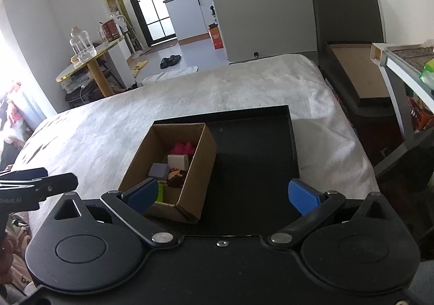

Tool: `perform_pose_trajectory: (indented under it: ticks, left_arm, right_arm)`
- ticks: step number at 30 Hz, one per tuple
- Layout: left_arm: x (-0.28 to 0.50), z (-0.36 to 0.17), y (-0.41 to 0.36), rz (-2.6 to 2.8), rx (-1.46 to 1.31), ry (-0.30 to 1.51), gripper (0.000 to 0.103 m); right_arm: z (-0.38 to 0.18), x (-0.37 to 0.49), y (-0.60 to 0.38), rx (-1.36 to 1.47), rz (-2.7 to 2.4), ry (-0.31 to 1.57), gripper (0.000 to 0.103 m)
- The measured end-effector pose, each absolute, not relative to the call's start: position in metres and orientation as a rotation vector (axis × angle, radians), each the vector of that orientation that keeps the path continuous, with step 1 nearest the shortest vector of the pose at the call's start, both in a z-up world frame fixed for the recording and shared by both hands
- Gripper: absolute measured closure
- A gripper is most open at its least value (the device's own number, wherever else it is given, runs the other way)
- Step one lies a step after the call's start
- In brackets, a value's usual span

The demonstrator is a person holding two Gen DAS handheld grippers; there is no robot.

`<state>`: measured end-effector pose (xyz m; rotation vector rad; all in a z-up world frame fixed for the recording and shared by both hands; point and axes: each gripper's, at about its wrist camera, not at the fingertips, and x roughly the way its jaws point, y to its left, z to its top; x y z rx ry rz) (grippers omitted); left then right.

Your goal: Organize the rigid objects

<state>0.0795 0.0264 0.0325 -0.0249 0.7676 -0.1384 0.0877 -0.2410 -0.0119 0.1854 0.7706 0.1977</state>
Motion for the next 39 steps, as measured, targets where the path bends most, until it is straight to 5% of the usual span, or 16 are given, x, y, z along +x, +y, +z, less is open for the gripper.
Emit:
perform_pose_trajectory:
  ticks: [39]
  left_arm:
    - [0.059, 0.033, 0.015, -0.200, 0.025, 0.784, 0.003]
  right_arm:
    - [-0.020, 0.052, -0.234, 0.193, 0.214, 0.831, 0.000]
